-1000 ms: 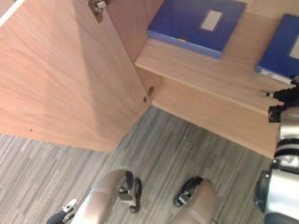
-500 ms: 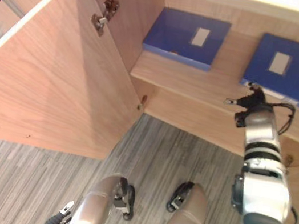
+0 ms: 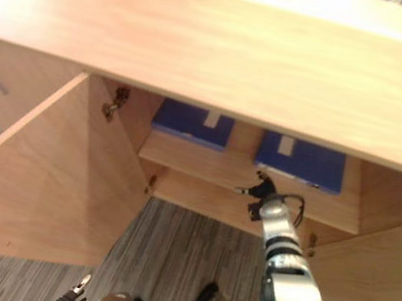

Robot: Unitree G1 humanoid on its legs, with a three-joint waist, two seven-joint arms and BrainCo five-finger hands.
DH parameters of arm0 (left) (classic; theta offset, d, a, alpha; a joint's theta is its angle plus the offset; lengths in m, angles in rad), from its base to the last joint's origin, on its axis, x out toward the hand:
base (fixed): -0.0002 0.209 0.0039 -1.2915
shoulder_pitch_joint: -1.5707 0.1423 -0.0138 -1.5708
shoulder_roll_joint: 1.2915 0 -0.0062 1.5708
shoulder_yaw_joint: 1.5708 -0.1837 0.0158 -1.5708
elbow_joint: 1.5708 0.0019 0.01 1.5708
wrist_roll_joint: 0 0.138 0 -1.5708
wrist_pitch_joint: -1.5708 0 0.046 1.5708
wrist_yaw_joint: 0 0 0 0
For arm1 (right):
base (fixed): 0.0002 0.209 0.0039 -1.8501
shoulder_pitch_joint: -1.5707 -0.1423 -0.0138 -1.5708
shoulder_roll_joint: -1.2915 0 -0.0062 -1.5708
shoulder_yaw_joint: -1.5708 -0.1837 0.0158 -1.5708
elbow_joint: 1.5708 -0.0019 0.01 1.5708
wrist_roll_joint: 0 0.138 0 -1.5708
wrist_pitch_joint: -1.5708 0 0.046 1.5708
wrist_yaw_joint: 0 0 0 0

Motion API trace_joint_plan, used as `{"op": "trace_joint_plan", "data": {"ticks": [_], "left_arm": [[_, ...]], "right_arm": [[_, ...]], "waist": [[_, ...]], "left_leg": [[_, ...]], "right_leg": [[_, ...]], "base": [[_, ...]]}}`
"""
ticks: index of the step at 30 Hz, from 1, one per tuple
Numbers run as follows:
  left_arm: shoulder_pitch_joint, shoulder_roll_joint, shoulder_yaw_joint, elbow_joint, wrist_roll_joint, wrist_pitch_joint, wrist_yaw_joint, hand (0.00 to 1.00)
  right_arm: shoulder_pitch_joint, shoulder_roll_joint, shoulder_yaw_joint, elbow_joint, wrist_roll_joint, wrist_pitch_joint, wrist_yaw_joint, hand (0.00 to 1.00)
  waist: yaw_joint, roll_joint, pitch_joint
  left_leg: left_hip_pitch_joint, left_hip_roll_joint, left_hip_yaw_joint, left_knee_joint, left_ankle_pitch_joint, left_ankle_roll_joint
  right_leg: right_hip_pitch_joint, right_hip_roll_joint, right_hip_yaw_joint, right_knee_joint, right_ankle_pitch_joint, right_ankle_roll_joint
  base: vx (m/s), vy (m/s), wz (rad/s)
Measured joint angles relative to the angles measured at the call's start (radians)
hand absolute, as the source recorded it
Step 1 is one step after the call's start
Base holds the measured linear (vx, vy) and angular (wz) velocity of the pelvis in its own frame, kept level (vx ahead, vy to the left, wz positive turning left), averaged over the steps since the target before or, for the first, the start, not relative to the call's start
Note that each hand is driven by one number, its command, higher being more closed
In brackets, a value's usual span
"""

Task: Walk over to the cabinet, pick up the folder, carry it to the office cabinet, place the folder inside the office cabinet, then close the office cabinet door

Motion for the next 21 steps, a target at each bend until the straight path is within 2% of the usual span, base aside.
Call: {"op": "trace_joint_plan", "data": {"ticks": [1, 2, 3, 4, 6, 11, 15, 18, 21], "left_arm": [[-0.023, 0.004, -0.002, 0.006, 0.028, -0.001, 0.002, 0.00], [-0.029, 0.007, -0.001, 0.007, 0.044, 0.000, 0.005, 0.00], [-0.036, 0.005, 0.000, 0.007, 0.073, 0.001, 0.010, 0.00], [-0.045, 0.007, 0.000, 0.016, 0.093, 0.006, 0.017, 0.00], [-0.071, 0.020, 0.000, 0.040, 0.132, 0.022, 0.032, 0.00], [-0.095, 0.020, 0.003, 0.043, 0.246, 0.037, 0.056, 0.00], [-0.092, 0.010, 0.012, 0.064, 0.296, 0.040, 0.078, 0.00], [-0.093, 0.005, 0.013, 0.081, 0.323, 0.040, 0.086, 0.00], [-0.094, 0.002, 0.008, 0.097, 0.360, 0.040, 0.087, 0.00]], "right_arm": [[0.029, 0.024, -0.026, 0.040, 0.014, -0.002, -0.006, 0.00], [0.044, 0.033, -0.037, 0.057, 0.029, -0.002, -0.008, 0.00], [0.073, 0.049, -0.054, 0.070, 0.061, -0.004, -0.010, 0.00], [0.111, 0.081, -0.059, 0.071, 0.099, -0.009, -0.019, 0.00], [0.174, 0.138, -0.097, 0.077, 0.175, -0.013, -0.030, 0.00], [0.367, 0.226, -0.121, 0.020, 0.330, -0.057, -0.057, 0.00], [0.509, 0.225, -0.129, -0.082, 0.356, -0.085, -0.087, 0.00], [0.602, 0.222, -0.141, -0.132, 0.355, -0.091, -0.116, 0.00], [0.662, 0.226, -0.173, -0.149, 0.355, -0.099, -0.133, 0.00]], "waist": [[0.002, -0.034, -0.005], [0.002, -0.032, -0.018], [-0.007, -0.022, -0.030], [-0.007, -0.043, -0.041], [-0.022, -0.070, -0.054], [-0.032, -0.079, -0.060], [-0.047, -0.078, -0.066], [-0.070, -0.074, -0.074], [-0.079, -0.069, -0.078]], "left_leg": [[0.006, -0.030, -0.033, -0.041, 0.004, 0.016], [0.028, -0.049, -0.050, -0.136, 0.019, 0.026], [0.067, -0.051, -0.057, -0.282, 0.121, 0.012], [0.094, -0.064, -0.033, -0.334, 0.147, 0.008], [0.093, -0.083, -0.022, -0.342, 0.150, 0.008], [0.150, -0.088, 0.027, -0.353, 0.136, 0.008], [0.179, -0.079, 0.087, -0.351, 0.109, -0.004], [0.213, -0.070, 0.139, -0.351, 0.094, -0.014], [0.246, -0.066, 0.183, -0.348, 0.087, -0.015]], "right_leg": [[0.050, 0.007, 0.016, -0.109, 0.058, -0.002], [0.066, 0.015, 0.026, -0.158, 0.087, 0.002], [0.101, 0.049, 0.038, -0.255, 0.140, 0.012], [0.123, 0.064, 0.071, -0.344, 0.191, 0.026], [0.140, 0.060, 0.089, -0.407, 0.228, 0.029], [0.160, 0.064, 0.163, -0.412, 0.234, 0.031], [0.159, 0.084, 0.228, -0.413, 0.233, 0.034], [0.160, 0.106, 0.284, -0.413, 0.235, 0.032], [0.163, 0.130, 0.339, -0.413, 0.248, 0.022]], "base": [[0.08, 0.022, -0.34], [0.02, 0.021, -0.45], [-0.02, 0.049, -0.62], [-0.01, 0.045, -0.52], [-0.06, 0.061, -0.25], [-0.09, 0.033, -0.32], [-0.08, -0.006, -0.52], [-0.03, -0.010, -0.62], [0.01, 0.010, -0.54]]}}
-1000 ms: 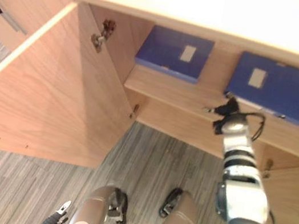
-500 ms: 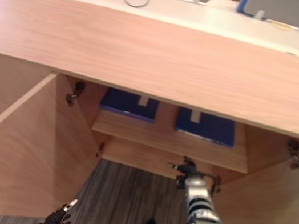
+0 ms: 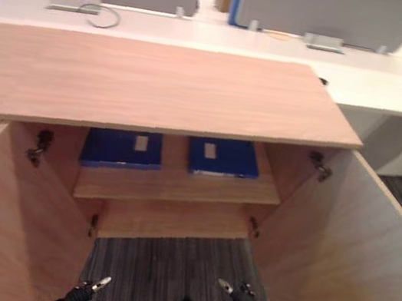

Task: Walk over to the cabinet, pick up the folder, carry it to the office cabinet, place the folder inside the office cabinet, then close the office cabinet door

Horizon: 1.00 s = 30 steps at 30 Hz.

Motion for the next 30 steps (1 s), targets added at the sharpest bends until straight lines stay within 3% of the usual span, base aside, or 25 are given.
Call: {"op": "trace_joint_plan", "data": {"ticks": [9, 12, 13, 15, 16, 17, 18, 19, 21, 22, 27, 28, 29, 30], "left_arm": [[0.004, -0.001, -0.004, 0.049, 0.053, 0.000, 0.025, 0.00], [0.009, -0.038, 0.086, 0.042, 0.049, -0.002, 0.042, 0.00], [0.016, -0.040, 0.099, 0.036, 0.050, -0.005, 0.044, 0.00], [0.021, -0.042, 0.099, 0.024, 0.048, -0.008, 0.050, 0.00], [0.022, -0.056, 0.101, 0.019, 0.041, -0.011, 0.052, 0.00], [0.027, -0.066, 0.102, 0.015, 0.028, -0.015, 0.053, 0.00], [0.029, -0.071, 0.102, 0.013, 0.021, -0.016, 0.054, 0.00], [0.031, -0.080, 0.102, -0.001, 0.019, -0.017, 0.054, 0.00], [0.035, -0.081, 0.103, -0.012, 0.018, -0.019, 0.055, 0.00], [0.040, -0.081, 0.103, -0.016, 0.018, -0.020, 0.056, 0.00], [0.039, -0.092, 0.130, -0.026, 0.019, -0.021, 0.056, 0.00], [0.041, -0.096, 0.148, -0.026, 0.021, -0.019, 0.057, 0.00], [0.042, -0.100, 0.155, -0.032, 0.022, -0.019, 0.057, 0.00], [0.042, -0.103, 0.164, -0.046, 0.023, -0.017, 0.057, 0.00]], "right_arm": [[0.118, 0.044, -0.118, -0.055, 0.009, -0.039, -0.080, 0.00], [0.138, 0.063, -0.161, -0.159, 0.041, -0.052, -0.116, 0.00], [0.133, 0.066, -0.159, -0.186, 0.041, -0.058, -0.126, 0.00], [0.130, 0.065, -0.151, -0.254, 0.039, -0.069, -0.147, 0.00], [0.134, 0.055, -0.155, -0.276, 0.039, -0.074, -0.165, 0.00], [0.136, 0.052, -0.167, -0.283, 0.040, -0.074, -0.180, 0.00], [0.138, 0.059, -0.177, -0.299, 0.041, -0.074, -0.184, 0.00], [0.141, 0.075, -0.185, -0.352, 0.041, -0.074, -0.196, 0.00], [0.132, 0.084, -0.179, -0.407, 0.043, -0.076, -0.208, 0.00], [0.131, 0.085, -0.188, -0.448, 0.045, -0.079, -0.220, 0.00], [0.133, 0.092, -0.221, -0.534, 0.067, -0.086, -0.241, 0.00], [0.130, 0.092, -0.223, -0.561, 0.080, -0.086, -0.246, 0.00], [0.130, 0.091, -0.233, -0.590, 0.080, -0.087, -0.252, 0.00], [0.127, 0.091, -0.237, -0.599, 0.080, -0.087, -0.259, 0.00]], "waist": [[-0.022, 0.039, 0.012], [-0.024, 0.064, 0.044], [-0.020, 0.065, 0.049], [-0.019, 0.060, 0.051], [-0.020, 0.073, 0.054], [-0.020, 0.088, 0.049], [-0.020, 0.095, 0.049], [-0.020, 0.105, 0.051], [-0.009, 0.112, 0.050], [-0.008, 0.104, 0.049], [-0.012, 0.104, 0.081], [-0.008, 0.103, 0.084], [-0.003, 0.100, 0.091], [-0.002, 0.104, 0.098]], "left_leg": [[0.048, 0.010, 0.018, 0.017, -0.031, 0.000], [0.046, 0.037, 0.090, 0.128, -0.098, -0.011], [0.023, 0.036, 0.070, 0.181, -0.097, -0.003], [-0.061, 0.012, -0.084, 0.287, -0.108, 0.045], [-0.081, -0.015, -0.228, 0.303, -0.140, 0.076], [-0.077, -0.021, -0.311, 0.270, -0.156, 0.082], [-0.065, -0.017, -0.322, 0.238, -0.158, 0.081], [-0.027, -0.003, -0.297, 0.176, -0.181, 0.061], [-0.019, 0.007, -0.211, 0.156, -0.174, 0.056], [-0.009, -0.007, -0.172, 0.147, -0.174, 0.055], [0.033, -0.037, -0.046, 0.134, -0.162, 0.050], [0.048, -0.034, -0.017, 0.142, -0.159, 0.054], [0.053, -0.035, 0.009, 0.155, -0.159, 0.055], [0.057, -0.034, 0.019, 0.169, -0.156, 0.058]], "right_leg": [[0.025, 0.018, 0.056, -0.001, 0.002, 0.001], [0.016, 0.054, 0.139, 0.005, -0.007, 0.002], [-0.004, 0.055, 0.187, 0.017, -0.006, 0.000], [-0.062, 0.050, 0.252, 0.066, -0.005, 0.000], [-0.074, 0.057, 0.277, 0.066, -0.005, 0.000], [-0.073, 0.068, 0.280, 0.051, -0.005, 0.000], [-0.074, 0.078, 0.276, 0.049, -0.005, 0.000], [-0.083, 0.100, 0.269, 0.055, -0.005, 0.000], [-0.141, 0.103, 0.243, 0.144, -0.018, -0.017], [-0.178, 0.093, 0.233, 0.236, -0.050, -0.001], [-0.215, 0.130, 0.328, 0.287, -0.043, 0.009], [-0.219, 0.132, 0.322, 0.297, -0.062, -0.006], [-0.246, 0.094, 0.206, 0.350, -0.129, -0.090], [-0.253, 0.047, 0.097, 0.393, -0.174, -0.135]], "base": [[-0.03, 0.022, -0.21], [-0.12, 0.033, -0.79], [-0.05, 0.030, -1.40], [-0.04, -0.005, -1.20], [-0.06, 0.020, -0.78], [-0.07, 0.040, -0.72], [-0.07, 0.044, -0.74], [-0.07, 0.024, -0.82], [-0.04, 0.032, -1.08], [0.06, 0.084, -1.04], [0.07, 0.083, -0.78], [0.03, 0.042, -0.71], [0.02, 0.047, -0.60], [0.02, 0.065, -0.41]]}}
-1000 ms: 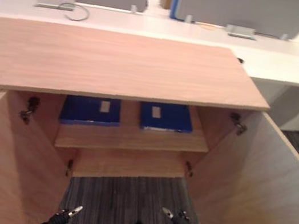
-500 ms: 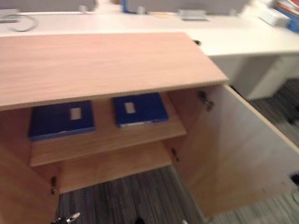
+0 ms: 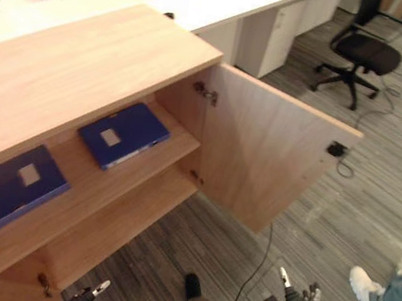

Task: Walk over to the cabinet, pick up the folder, carry it to the office cabinet, place the folder inside the office cabinet, then close the office cabinet door

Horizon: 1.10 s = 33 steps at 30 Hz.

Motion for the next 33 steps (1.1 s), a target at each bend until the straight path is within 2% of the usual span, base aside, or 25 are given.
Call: {"op": "trace_joint_plan", "data": {"ticks": [1, 2, 3, 4, 5, 6, 7, 9, 10, 12, 14, 15, 17, 20, 24, 29, 33], "left_arm": [[0.007, -0.011, 0.021, -0.014, -0.003, 0.001, 0.001, 0.00], [0.016, -0.014, 0.025, -0.026, -0.002, -0.001, 0.004, 0.00], [0.019, -0.015, 0.022, -0.026, 0.000, 0.001, 0.005, 0.00], [0.024, -0.016, 0.021, -0.033, 0.000, 0.002, 0.005, 0.00], [0.025, -0.013, 0.028, -0.044, -0.001, 0.006, 0.005, 0.00], [0.027, -0.013, 0.031, -0.043, 0.000, 0.008, 0.005, 0.00], [0.033, -0.013, 0.038, -0.038, -0.002, 0.013, 0.005, 0.00], [0.031, -0.004, 0.024, -0.048, -0.001, 0.009, 0.004, 0.00], [0.029, 0.003, 0.025, -0.045, -0.003, 0.006, 0.005, 0.00], [0.027, 0.010, 0.035, -0.031, 0.000, 0.013, 0.004, 0.00], [0.026, 0.009, 0.048, -0.030, 0.000, 0.015, 0.004, 0.00], [0.026, 0.012, 0.048, -0.028, 0.000, 0.017, 0.004, 0.00], [0.031, 0.014, 0.047, -0.025, 0.000, 0.016, 0.004, 0.00], [0.032, 0.027, 0.028, -0.025, 0.000, 0.016, 0.002, 0.00], [0.040, 0.057, -0.021, -0.031, 0.000, 0.019, -0.005, 0.00], [0.079, 0.117, -0.101, -0.035, 0.000, 0.022, -0.018, 0.00], [0.100, 0.126, -0.132, -0.034, 0.000, 0.024, -0.023, 0.00]], "right_arm": [[0.006, -0.002, -0.004, -0.016, 0.000, -0.002, -0.010, 0.00], [0.006, -0.003, -0.005, -0.023, 0.000, -0.002, -0.017, 0.00], [0.010, -0.003, -0.009, -0.041, 0.000, -0.002, -0.021, 0.00], [0.012, -0.002, -0.020, -0.073, -0.001, -0.002, -0.025, 0.00], [-0.011, -0.005, -0.022, -0.082, -0.002, -0.001, -0.026, 0.00], [-0.028, -0.002, -0.021, -0.085, -0.003, 0.000, -0.026, 0.00], [-0.048, 0.003, -0.018, -0.100, -0.006, 0.000, -0.027, 0.00], [-0.069, 0.005, -0.064, -0.131, -0.022, -0.002, -0.034, 0.00], [-0.087, 0.002, -0.114, -0.132, -0.036, -0.003, -0.037, 0.00], [-0.099, -0.017, -0.155, -0.128, -0.040, -0.003, -0.043, 0.00], [-0.113, -0.046, -0.158, -0.120, -0.040, -0.003, -0.043, 0.00], [-0.125, -0.063, -0.158, -0.103, -0.040, -0.003, -0.043, 0.00], [-0.142, -0.095, -0.158, -0.075, -0.042, -0.003, -0.039, 0.00], [-0.217, -0.136, -0.154, -0.020, -0.041, -0.001, -0.021, 0.00], [-0.291, -0.217, -0.147, 0.043, -0.037, -0.003, 0.006, 0.00], [-0.460, -0.410, -0.031, 0.224, 0.030, -0.014, 0.058, 0.00], [-0.566, -0.487, 0.051, 0.309, 0.088, -0.020, 0.105, 0.00]], "waist": [[0.006, 0.003, 0.012], [0.007, 0.001, 0.010], [0.005, 0.002, 0.005], [0.004, -0.012, -0.003], [0.015, -0.004, -0.007], [0.016, 0.002, -0.010], [0.025, 0.007, -0.016], [0.028, -0.018, -0.017], [0.032, -0.026, -0.017], [0.027, -0.031, -0.031], [0.022, -0.030, -0.032], [0.018, -0.034, -0.036], [0.019, -0.045, -0.046], [0.022, -0.045, -0.047], [0.029, -0.045, -0.068], [0.036, -0.041, -0.073], [0.041, -0.033, -0.069]], "left_leg": [[0.013, 0.009, 0.002, 0.019, 0.001, 0.003], [0.029, 0.009, 0.002, 0.023, -0.007, 0.003], [0.042, 0.010, 0.007, 0.024, -0.025, -0.002], [0.055, 0.010, 0.014, 0.039, -0.061, -0.026], [0.045, 0.027, 0.023, 0.078, -0.085, -0.042], [0.034, 0.045, 0.026, 0.100, -0.083, -0.040], [0.009, 0.079, 0.022, 0.130, -0.079, -0.018], [-0.011, 0.044, -0.020, -0.012, -0.071, -0.003], [0.016, 0.034, -0.033, -0.072, 0.002, -0.047], [0.015, 0.040, -0.030, -0.086, 0.036, -0.053], [0.001, 0.046, -0.033, -0.071, 0.079, -0.050], [-0.012, 0.049, -0.042, -0.044, 0.109, -0.042], [-0.025, 0.033, -0.100, -0.067, 0.109, -0.031], [-0.052, 0.030, -0.150, -0.152, 0.121, -0.030], [-0.063, 0.017, -0.151, -0.170, 0.144, -0.026], [-0.063, -0.017, -0.154, -0.173, 0.150, -0.017], [-0.061, -0.022, -0.186, -0.170, 0.154, -0.017]], "right_leg": [[0.005, -0.097, -0.190, 0.090, -0.073, -0.006], [-0.005, -0.165, -0.268, 0.181, -0.103, 0.000], [-0.010, -0.221, -0.298, 0.276, -0.136, 0.005], [-0.005, -0.278, -0.309, 0.345, -0.174, 0.026], [0.007, -0.244, -0.304, 0.327, -0.185, 0.082], [0.013, -0.214, -0.295, 0.295, -0.174, 0.082], [0.041, -0.161, -0.283, 0.204, -0.152, 0.079], [0.046, -0.152, -0.305, 0.153, -0.144, 0.079], [0.045, -0.141, -0.304, 0.153, -0.134, 0.090], [0.051, -0.121, -0.301, 0.110, -0.115, 0.098], [0.087, -0.100, -0.297, 0.022, -0.071, 0.084], [0.122, -0.095, -0.296, -0.042, -0.043, 0.083], [0.169, -0.096, -0.295, -0.120, -0.015, 0.090], [0.197, -0.093, -0.296, -0.144, -0.004, 0.101], [0.222, -0.097, -0.284, -0.185, 0.031, 0.132], [0.262, -0.109, -0.272, -0.291, 0.094, 0.157], [0.291, -0.113, -0.296, -0.334, 0.108, 0.159]], "base": [[0.01, 0.096, -0.21], [0.02, 0.080, -0.07], [0.08, 0.023, 0.11], [0.11, -0.030, -0.07], [0.13, -0.063, -0.31], [0.11, -0.106, -0.77], [0.07, -0.104, -0.77], [-0.03, -0.054, -0.52], [-0.04, -0.036, -0.19], [0.07, -0.091, -0.18], [0.09, -0.102, -0.16], [0.09, -0.083, 0.00], [0.09, -0.060, 0.09], [-0.03, 0.023, 0.00], [-0.04, 0.109, -0.07], [0.00, 0.091, -0.07], [0.03, -0.011, 0.15]]}}
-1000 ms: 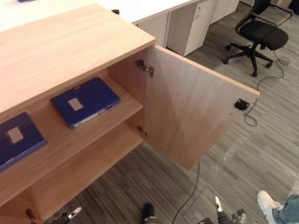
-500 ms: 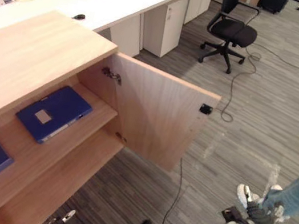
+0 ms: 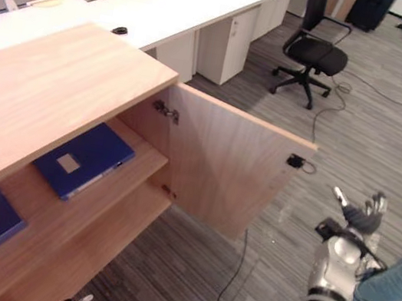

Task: Walk over to the cabinet, pick up the folder, carry it to the office cabinet, place the folder inside the office cabinet, then close the office cabinet door

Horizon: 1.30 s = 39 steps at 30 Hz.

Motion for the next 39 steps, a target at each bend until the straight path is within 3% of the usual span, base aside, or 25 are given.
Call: {"op": "trace_joint_plan", "data": {"ticks": [5, 11, 18, 21, 28, 33, 36, 39], "left_arm": [[0.018, -0.001, -0.024, 0.000, -0.003, 0.000, -0.007, 0.00], [0.037, -0.001, -0.065, 0.001, -0.043, -0.006, -0.018, 0.00], [0.040, -0.005, -0.085, 0.000, -0.071, -0.011, -0.037, 0.00], [0.037, -0.005, -0.085, -0.001, -0.071, -0.013, -0.041, 0.00], [0.035, 0.006, -0.115, -0.001, -0.036, -0.014, -0.079, 0.00], [0.026, 0.042, -0.171, 0.000, -0.017, -0.015, -0.101, 0.00], [0.017, 0.058, -0.202, -0.001, 0.001, -0.015, -0.116, 0.00], [0.016, 0.069, -0.209, 0.000, 0.006, -0.013, -0.121, 0.00]], "right_arm": [[-0.153, -0.070, 0.093, 0.150, 0.032, -0.006, 0.039, 0.00], [-0.356, -0.174, 0.165, 0.353, 0.072, -0.007, 0.076, 0.00], [-0.472, -0.220, 0.172, 0.503, 0.109, 0.003, 0.121, 0.00], [-0.478, -0.248, 0.236, 0.523, 0.102, 0.015, 0.172, 0.00], [-0.478, -0.323, 0.415, 0.554, -0.159, 0.040, 0.338, 0.00], [-0.430, -0.333, 0.523, 0.481, -0.333, 0.024, 0.382, 0.00], [-0.359, -0.357, 0.628, 0.345, -0.404, 0.022, 0.404, 0.00], [-0.272, -0.477, 0.844, 0.093, -0.445, 0.028, 0.473, 0.00]], "waist": [[0.013, 0.017, 0.006], [0.029, 0.064, 0.014], [0.038, 0.077, 0.032], [0.035, 0.079, 0.046], [0.028, 0.074, 0.073], [0.029, 0.046, 0.090], [0.027, 0.031, 0.081], [0.007, 0.013, 0.058]], "left_leg": [[0.000, -0.019, -0.023, 0.009, 0.025, -0.003], [-0.008, -0.039, -0.074, 0.028, 0.026, -0.002], [-0.017, -0.052, -0.122, 0.028, 0.028, 0.002], [-0.016, -0.056, -0.137, 0.015, 0.035, 0.011], [0.003, -0.036, -0.168, -0.028, 0.037, 0.015], [0.010, -0.012, -0.164, -0.047, 0.035, 0.006], [0.010, 0.006, -0.147, -0.045, 0.034, -0.006], [0.004, 0.031, -0.134, -0.033, 0.025, -0.021]], "right_leg": [[0.037, -0.020, -0.027, -0.035, 0.009, 0.004], [0.064, -0.046, -0.055, -0.049, 0.017, 0.015], [0.070, -0.061, -0.091, -0.050, 0.027, 0.020], [0.073, -0.064, -0.098, -0.051, 0.032, 0.019], [0.074, -0.041, -0.111, -0.055, 0.044, 0.009], [0.069, -0.016, -0.102, -0.058, 0.037, 0.006], [0.061, 0.005, -0.085, -0.058, 0.033, 0.000], [0.055, 0.030, -0.078, -0.058, 0.023, -0.015]], "base": [[-0.01, -0.019, 0.19], [-0.04, 0.021, 0.15], [-0.08, 0.029, 0.18], [-0.10, 0.016, 0.08], [-0.14, -0.014, 0.05], [-0.14, -0.071, -0.06], [-0.06, -0.082, -0.19], [0.01, -0.071, -0.17]]}}
